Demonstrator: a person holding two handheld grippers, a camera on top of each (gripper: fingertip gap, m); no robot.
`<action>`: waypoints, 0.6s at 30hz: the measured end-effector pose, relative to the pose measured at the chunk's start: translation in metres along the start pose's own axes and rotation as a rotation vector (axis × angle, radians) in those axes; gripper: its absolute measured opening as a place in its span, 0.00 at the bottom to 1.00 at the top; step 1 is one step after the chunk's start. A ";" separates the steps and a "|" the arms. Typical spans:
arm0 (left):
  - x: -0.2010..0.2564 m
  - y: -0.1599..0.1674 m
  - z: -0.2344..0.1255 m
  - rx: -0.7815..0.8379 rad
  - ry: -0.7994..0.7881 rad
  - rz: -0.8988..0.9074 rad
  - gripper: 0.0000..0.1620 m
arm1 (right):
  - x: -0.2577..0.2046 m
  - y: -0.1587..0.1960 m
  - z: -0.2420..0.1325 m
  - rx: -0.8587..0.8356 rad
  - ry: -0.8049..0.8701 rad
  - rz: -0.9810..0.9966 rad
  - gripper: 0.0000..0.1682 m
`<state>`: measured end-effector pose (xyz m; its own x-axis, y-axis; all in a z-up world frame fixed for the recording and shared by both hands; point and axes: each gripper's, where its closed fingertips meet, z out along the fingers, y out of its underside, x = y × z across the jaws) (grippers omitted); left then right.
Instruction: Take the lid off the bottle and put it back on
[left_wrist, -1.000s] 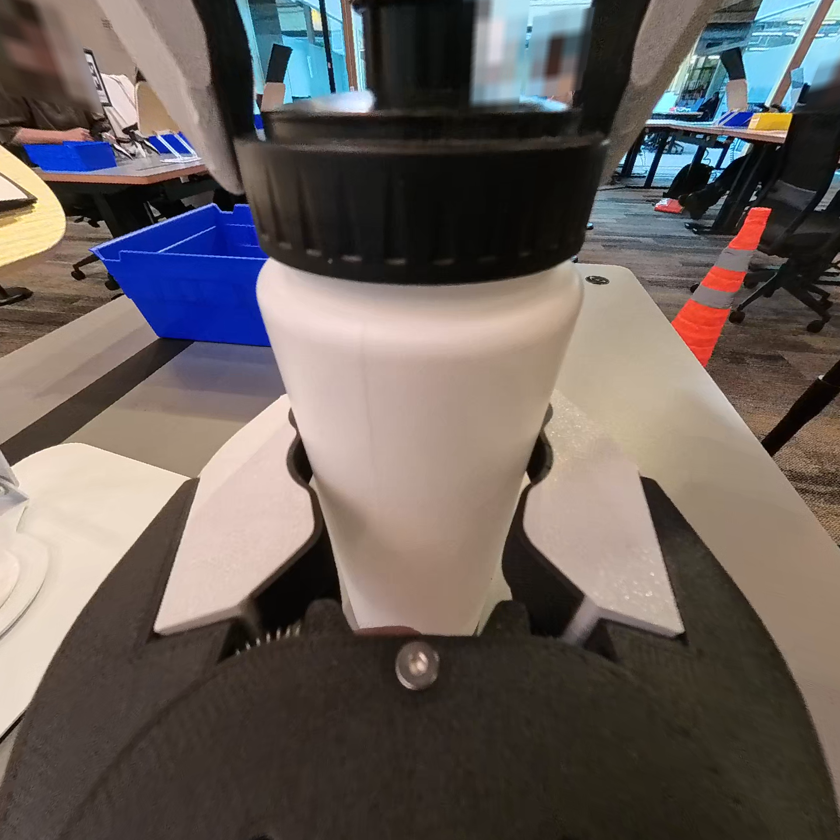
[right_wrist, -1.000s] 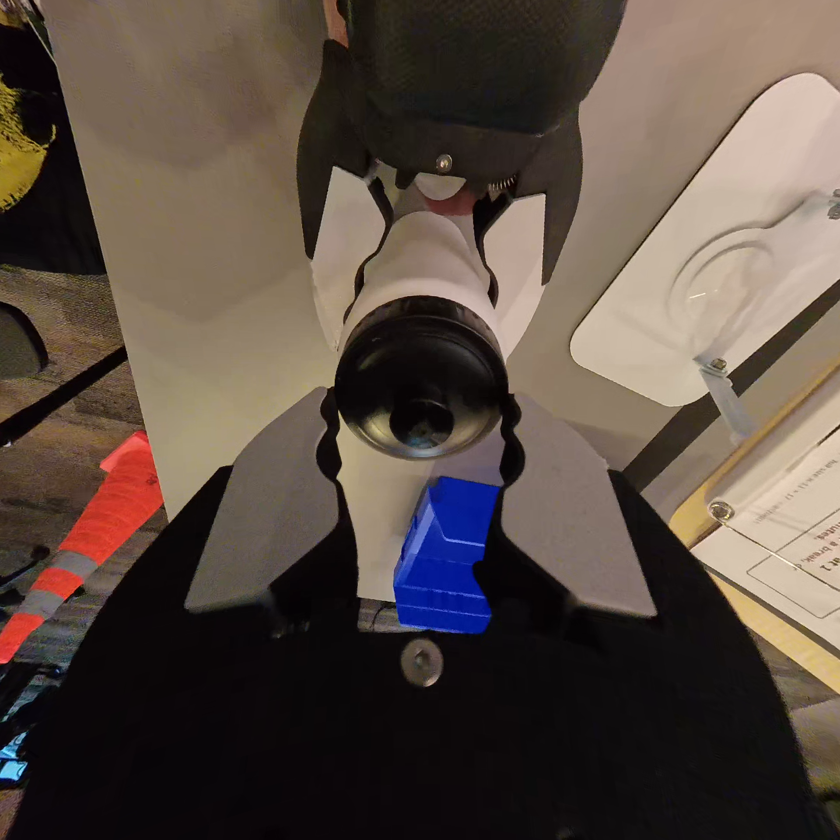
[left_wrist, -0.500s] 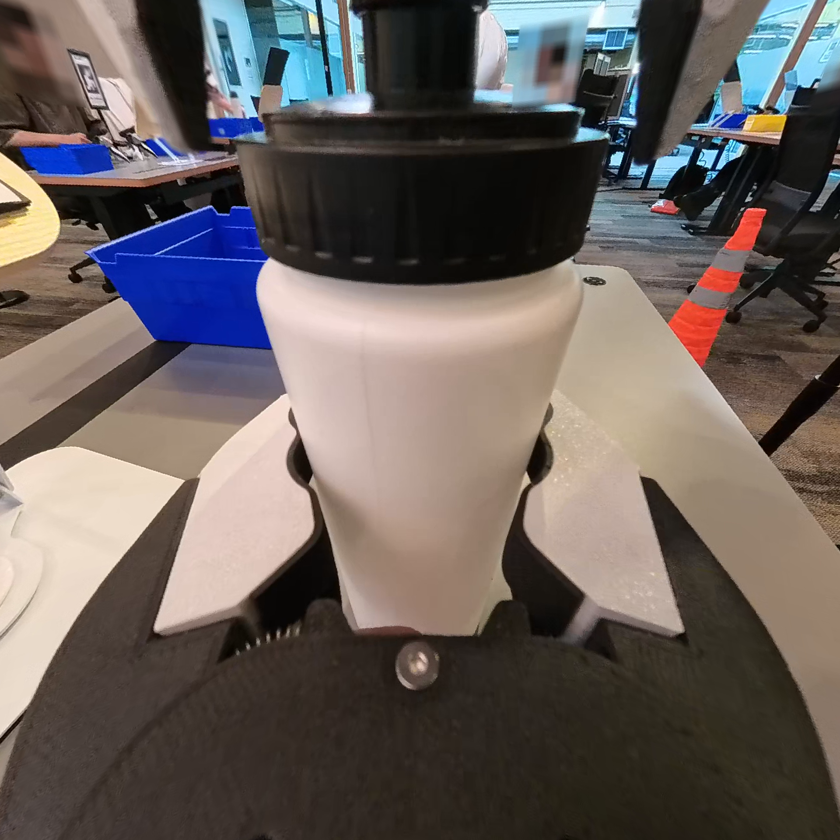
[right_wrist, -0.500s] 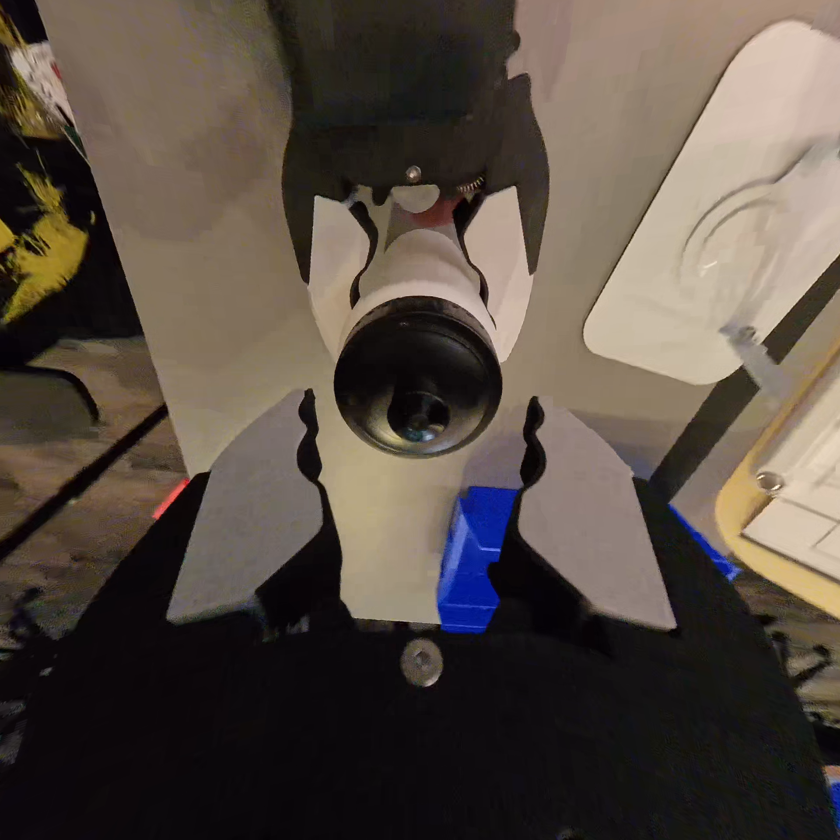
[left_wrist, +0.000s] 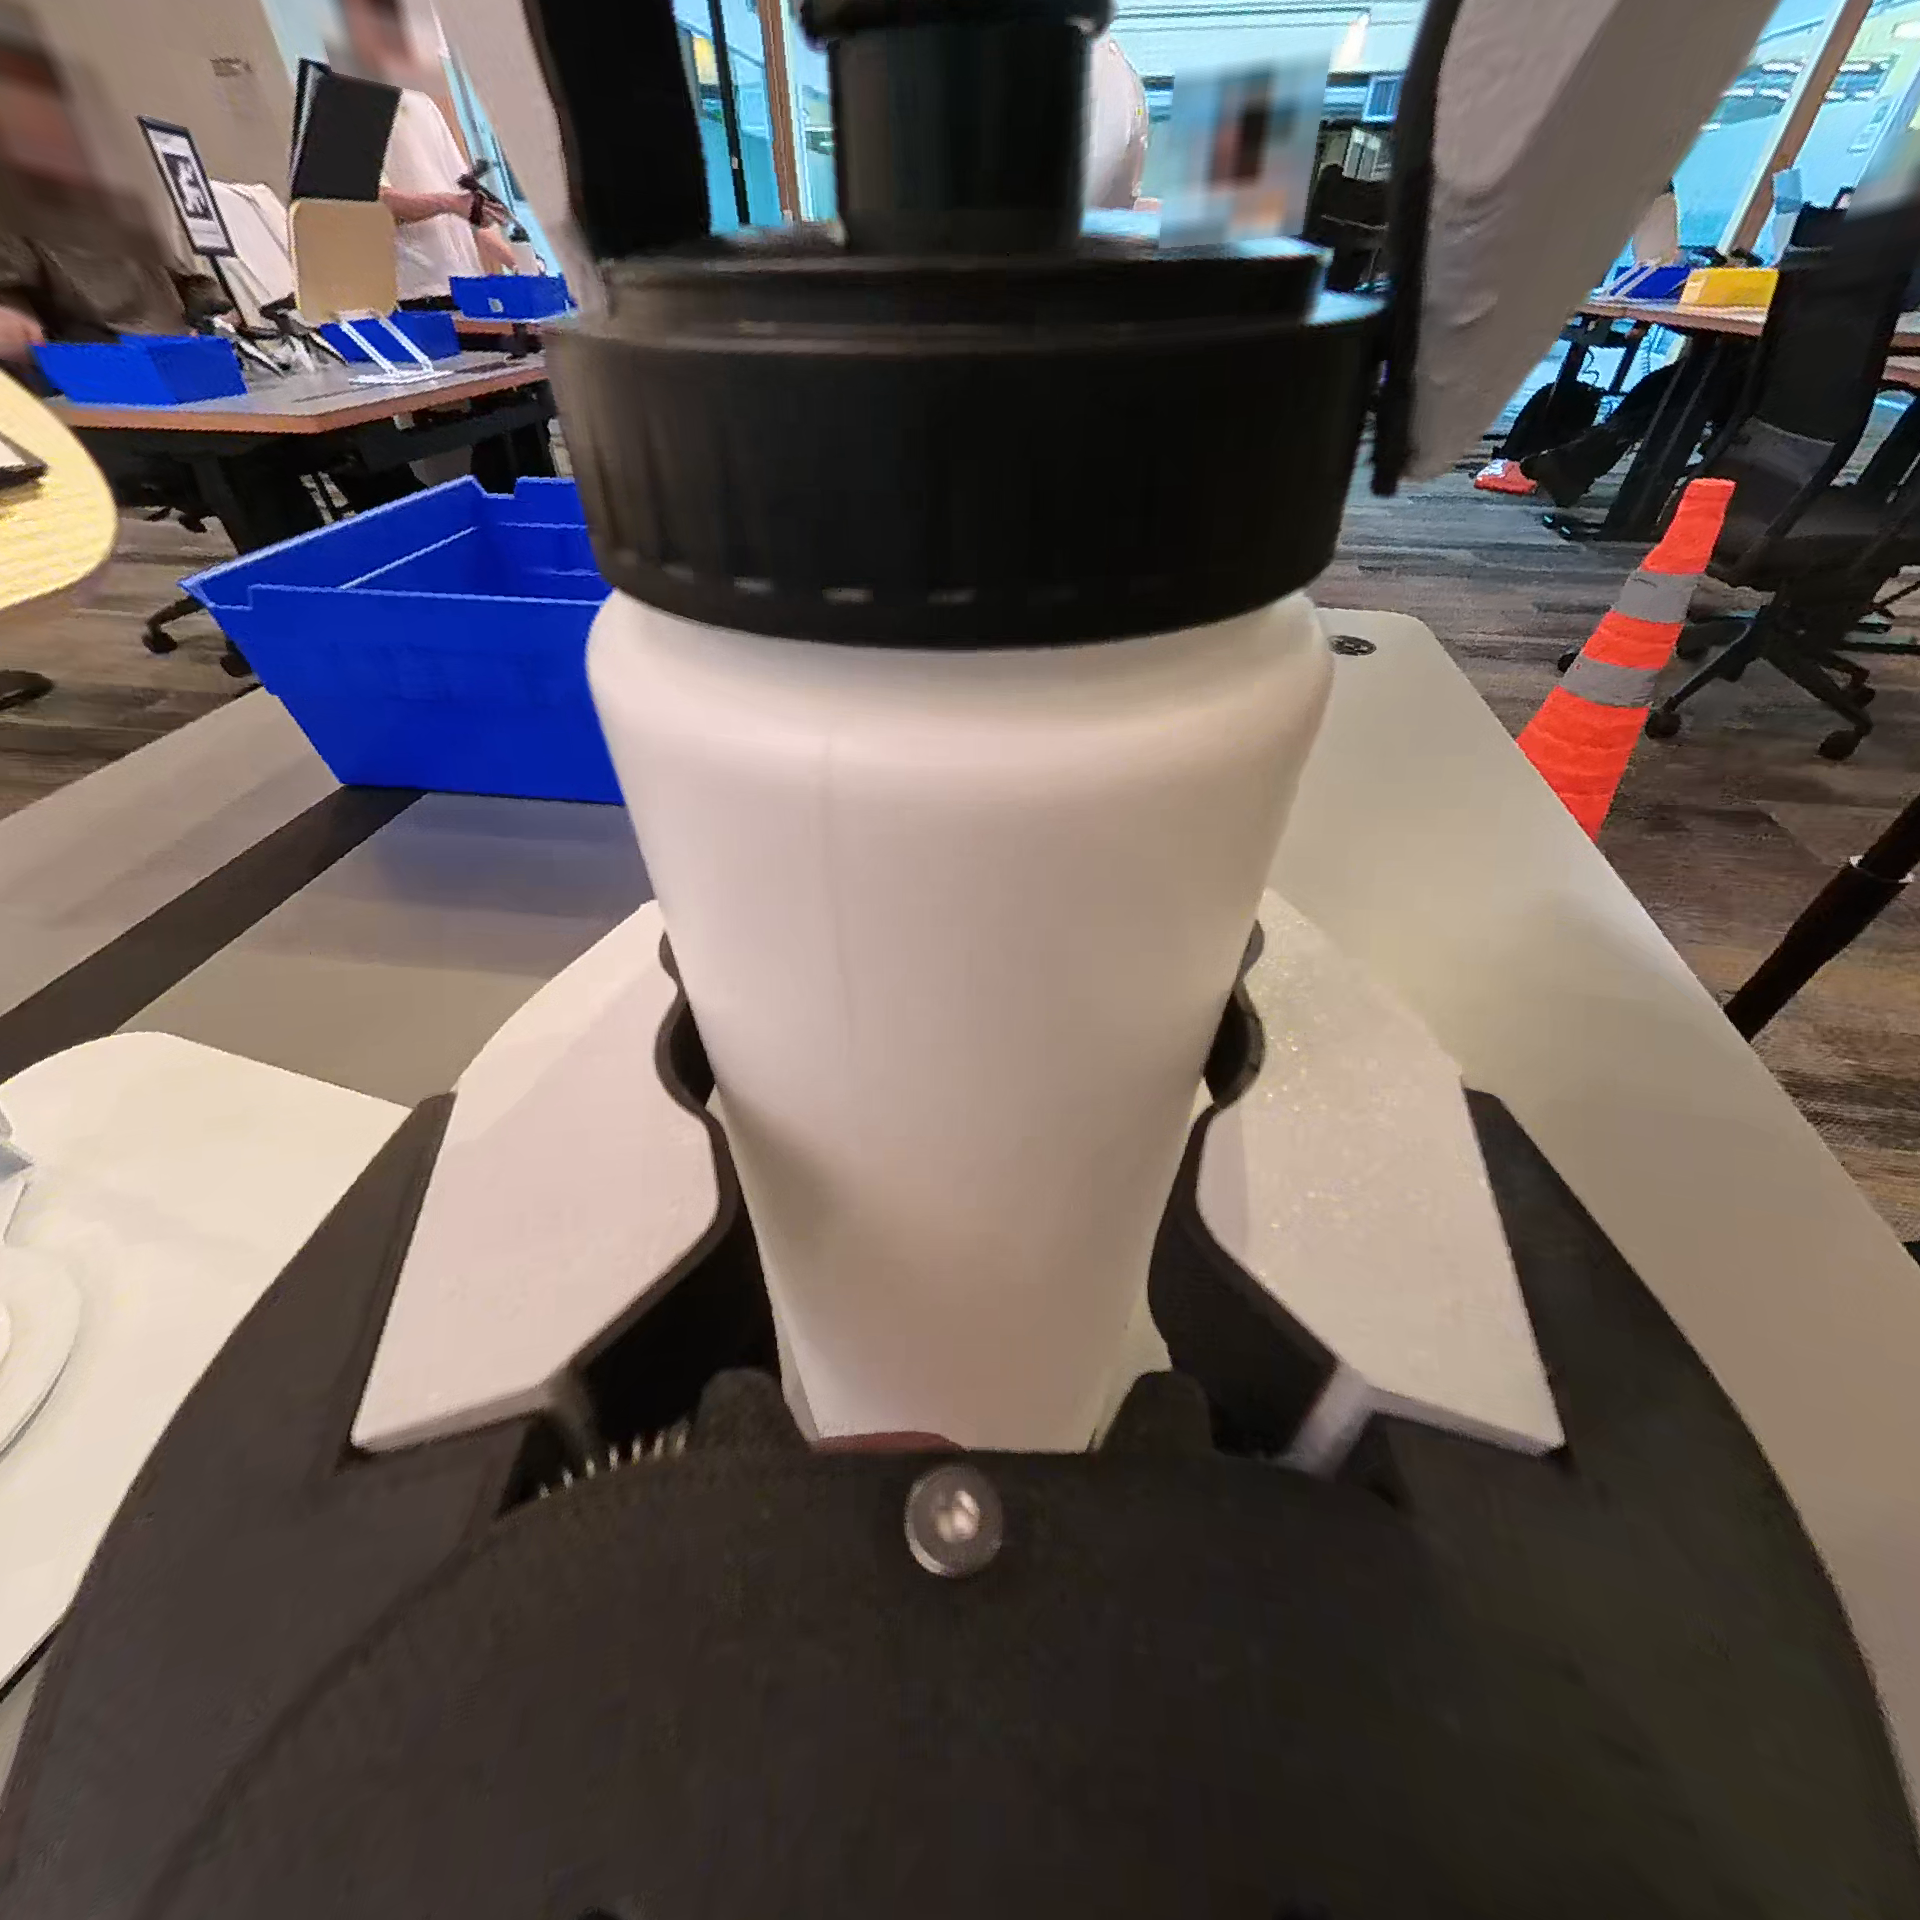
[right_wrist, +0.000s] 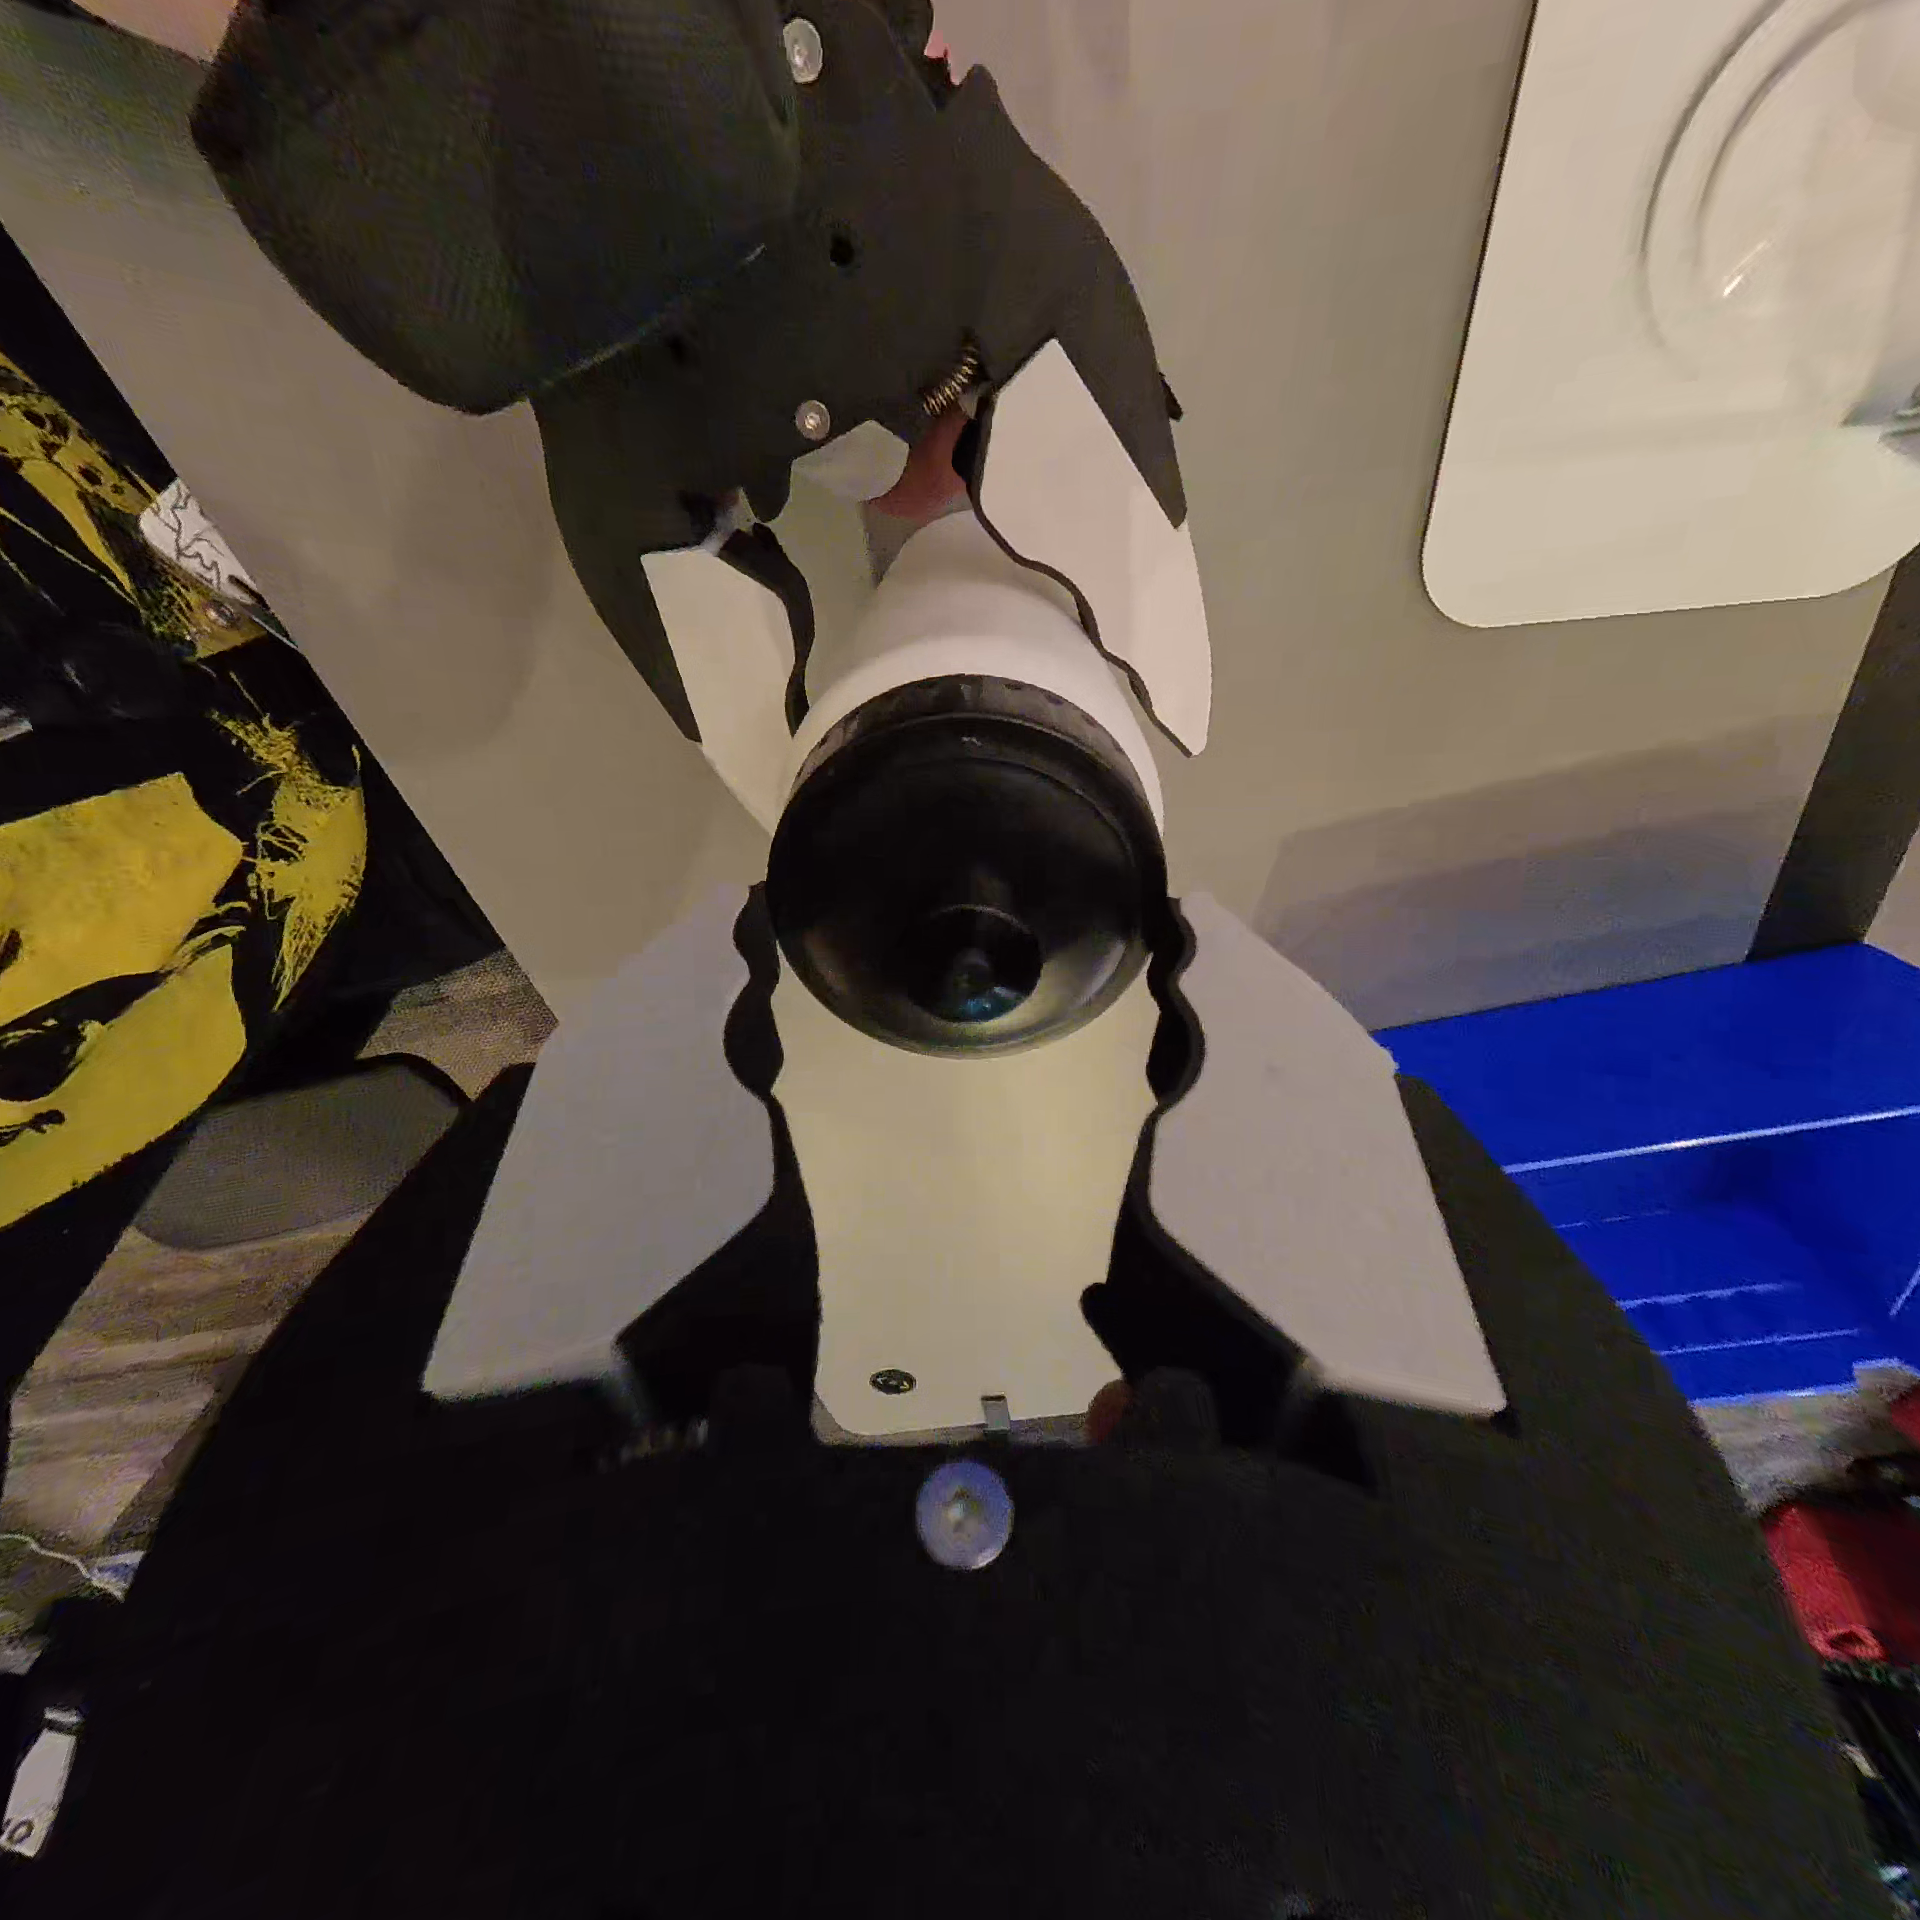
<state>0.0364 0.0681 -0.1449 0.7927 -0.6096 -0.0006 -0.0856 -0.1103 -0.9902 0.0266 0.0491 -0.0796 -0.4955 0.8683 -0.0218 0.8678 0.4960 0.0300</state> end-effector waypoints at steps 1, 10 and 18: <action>0.000 0.000 0.000 -0.002 -0.002 0.002 0.58 | 0.000 0.000 -0.001 -0.003 -0.009 -0.026 0.42; 0.000 0.000 0.000 -0.004 -0.003 0.001 0.58 | 0.005 -0.003 0.002 -0.034 0.042 -0.555 0.42; -0.002 0.000 0.001 0.001 -0.003 -0.014 0.58 | 0.005 -0.004 0.005 0.042 -0.029 0.022 0.43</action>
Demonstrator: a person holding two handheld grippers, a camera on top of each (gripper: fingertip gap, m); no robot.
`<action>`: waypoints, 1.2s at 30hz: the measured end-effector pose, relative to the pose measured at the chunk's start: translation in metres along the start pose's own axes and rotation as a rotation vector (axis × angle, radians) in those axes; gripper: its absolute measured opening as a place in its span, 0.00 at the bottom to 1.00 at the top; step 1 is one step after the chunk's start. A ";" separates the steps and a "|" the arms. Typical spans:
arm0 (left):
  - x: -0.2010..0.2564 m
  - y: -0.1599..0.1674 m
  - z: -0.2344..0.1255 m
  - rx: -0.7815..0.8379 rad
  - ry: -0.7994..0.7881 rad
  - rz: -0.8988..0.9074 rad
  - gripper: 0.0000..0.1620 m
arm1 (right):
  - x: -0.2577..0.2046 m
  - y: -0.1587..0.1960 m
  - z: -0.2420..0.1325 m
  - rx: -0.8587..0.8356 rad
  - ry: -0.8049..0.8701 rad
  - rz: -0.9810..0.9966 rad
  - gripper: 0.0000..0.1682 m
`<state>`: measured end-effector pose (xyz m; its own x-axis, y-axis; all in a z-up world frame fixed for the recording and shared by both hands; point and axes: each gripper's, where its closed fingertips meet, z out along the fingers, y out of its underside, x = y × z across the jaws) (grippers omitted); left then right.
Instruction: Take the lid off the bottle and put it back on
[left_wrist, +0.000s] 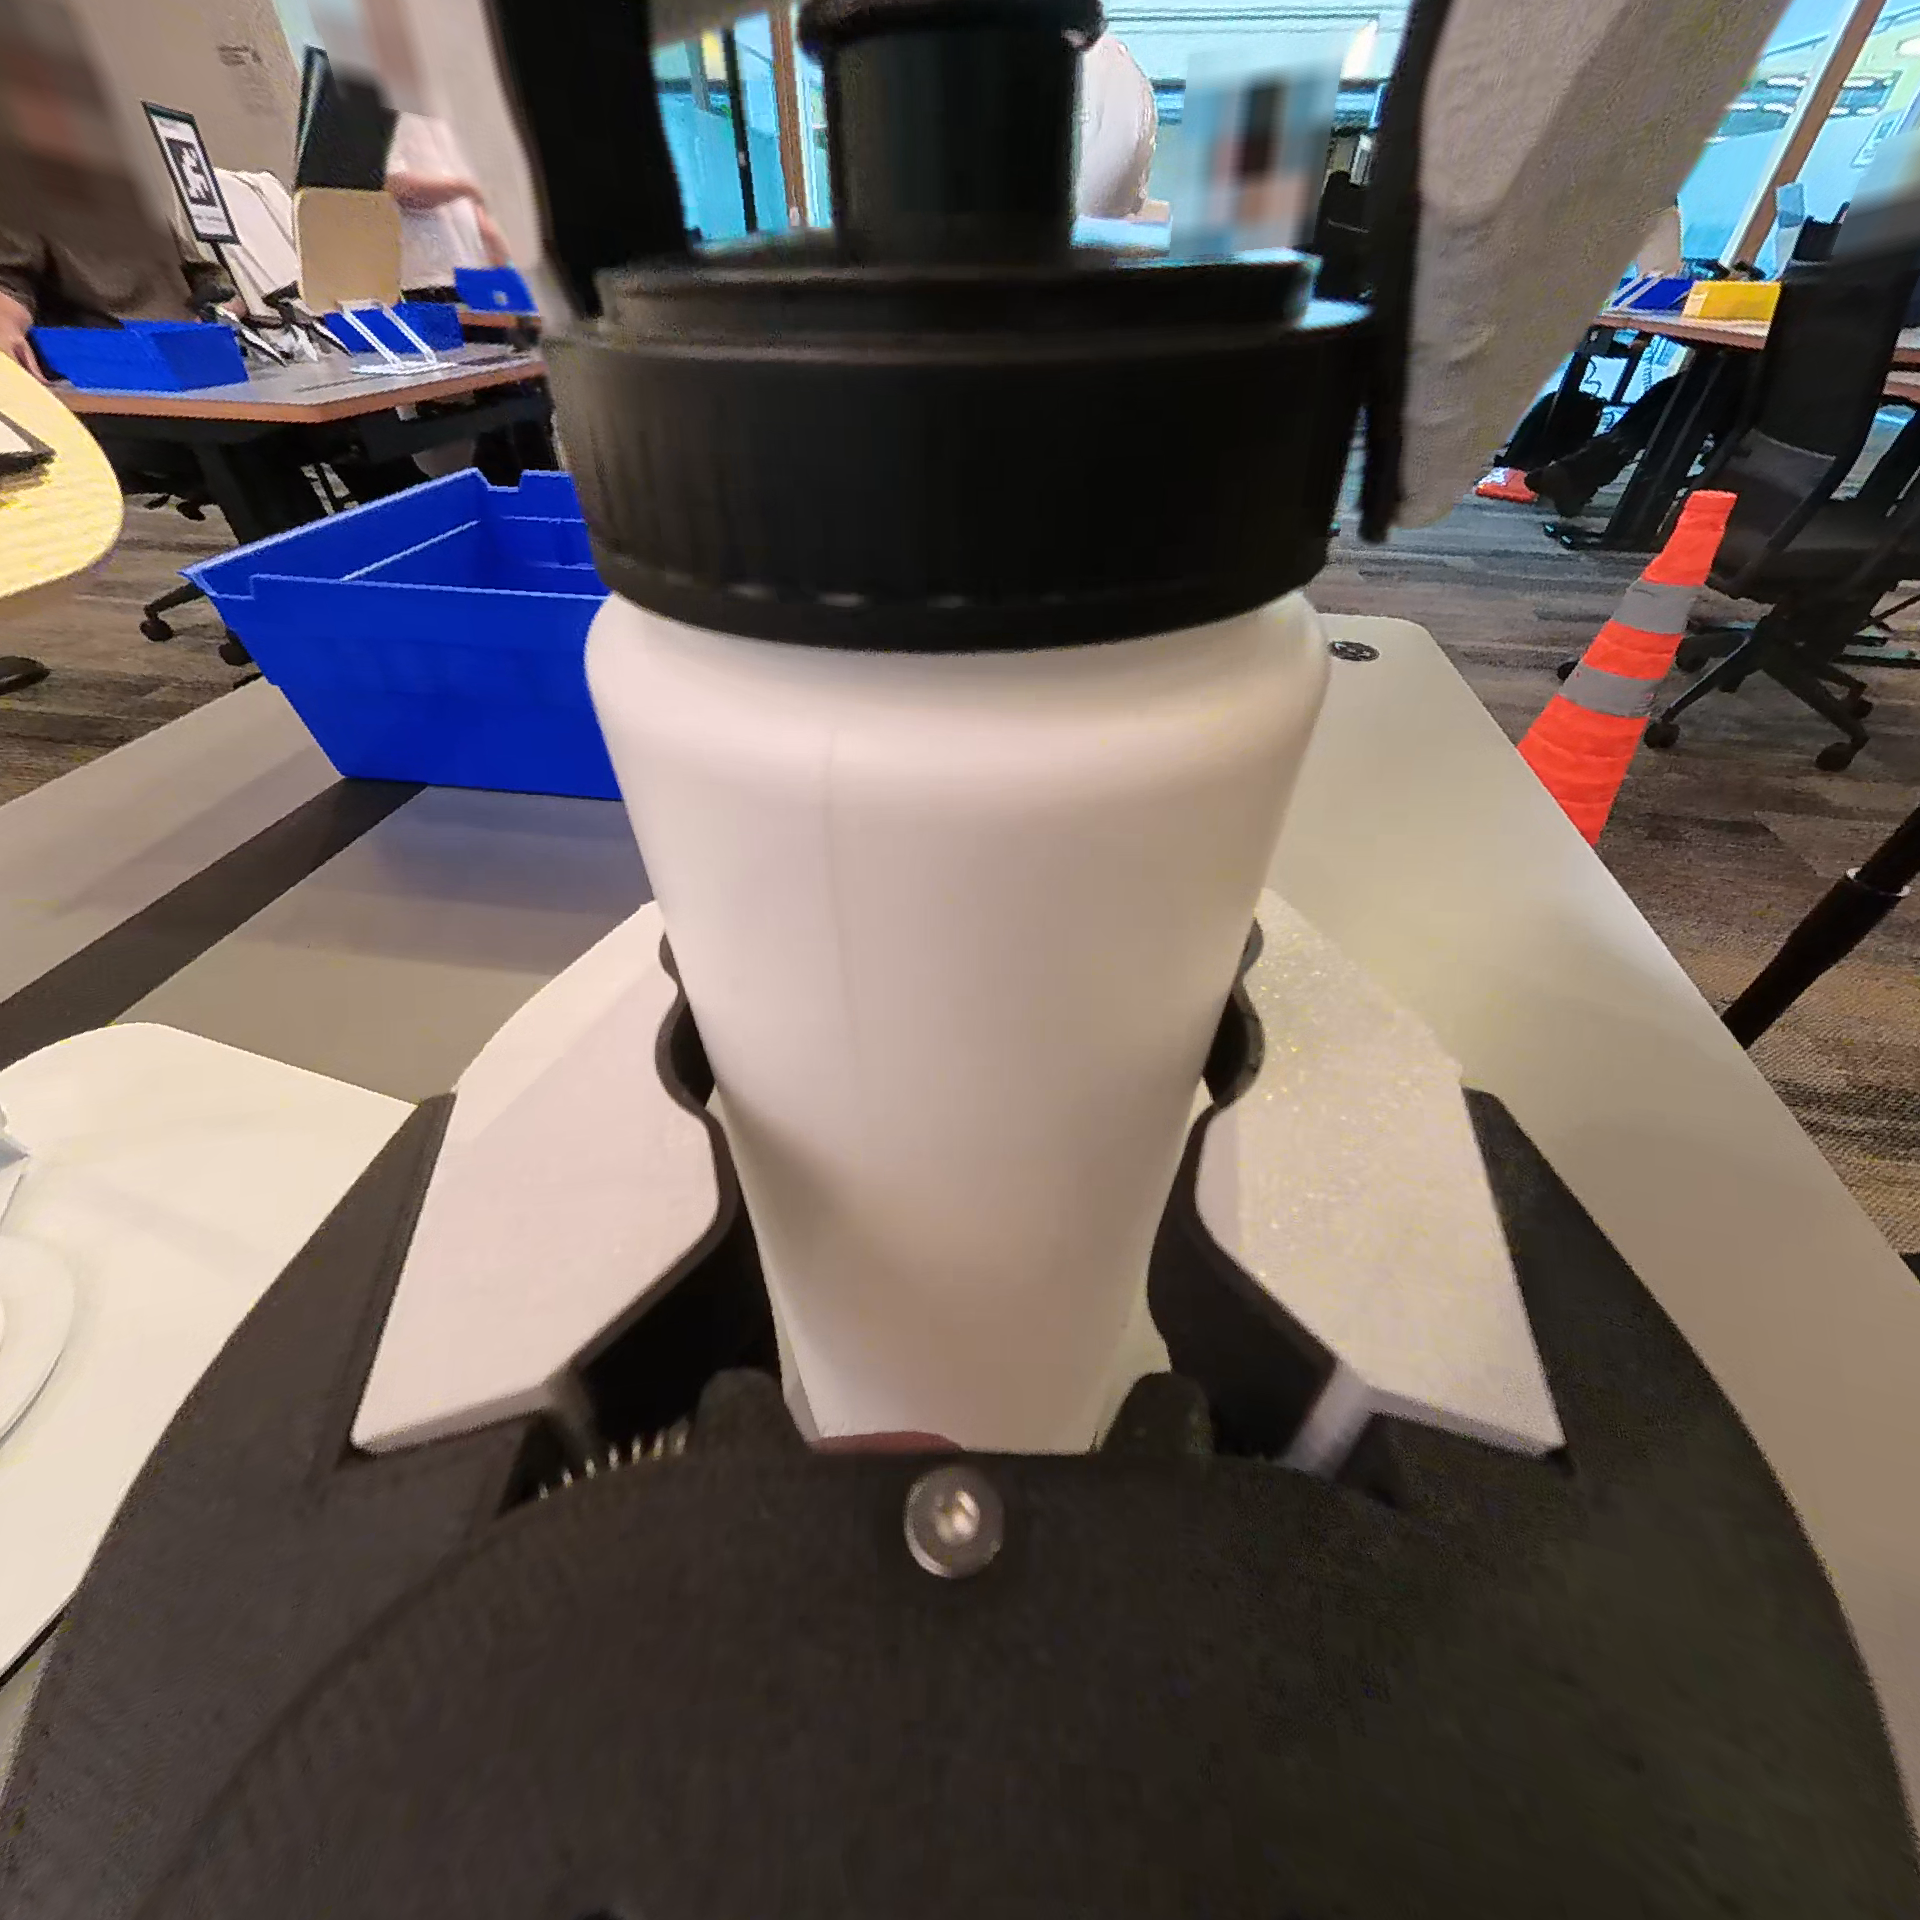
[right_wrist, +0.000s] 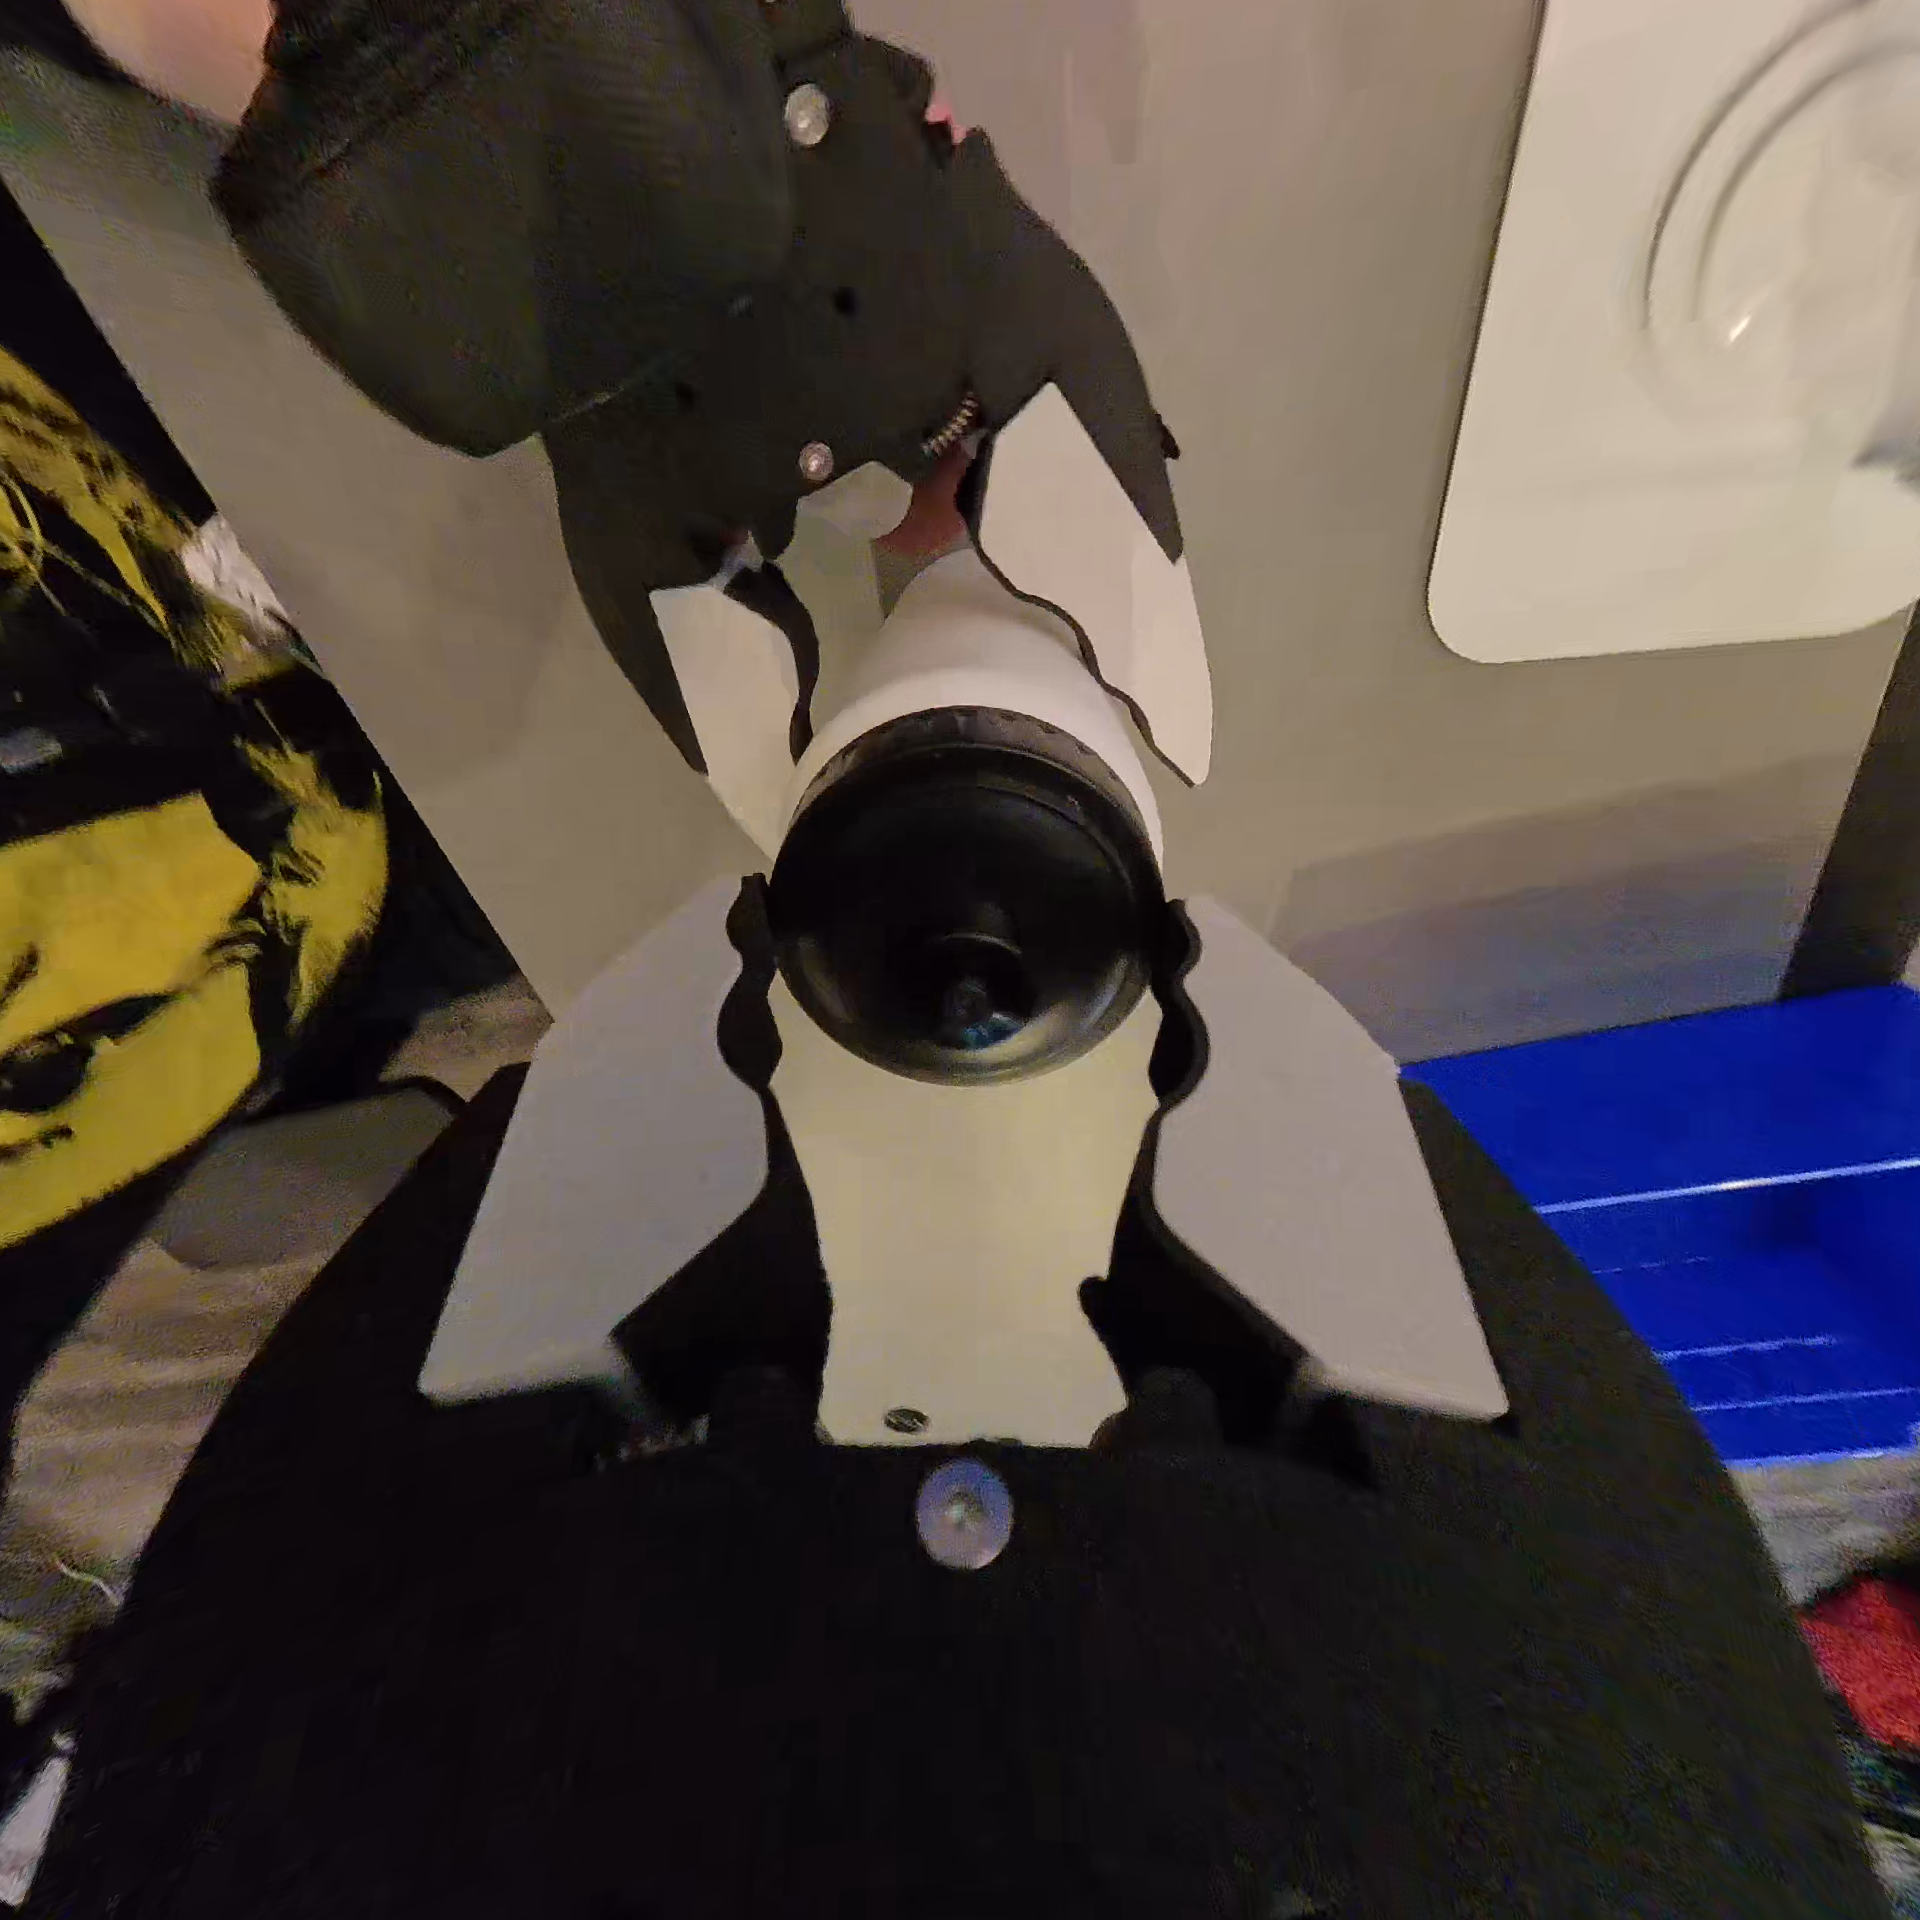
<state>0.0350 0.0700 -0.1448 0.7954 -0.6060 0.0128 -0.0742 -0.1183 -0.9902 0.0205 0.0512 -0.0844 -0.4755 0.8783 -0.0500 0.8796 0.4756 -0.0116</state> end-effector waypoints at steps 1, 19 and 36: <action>0.001 0.000 0.000 0.001 0.001 0.005 0.58 | -0.001 0.000 0.000 0.030 0.008 0.048 0.43; 0.001 0.000 0.000 -0.004 -0.001 0.008 0.58 | 0.002 0.004 0.001 -0.095 -0.018 -0.162 0.44; 0.002 0.001 0.000 -0.004 -0.001 0.017 0.58 | 0.005 0.008 -0.001 -0.114 0.087 -0.488 0.44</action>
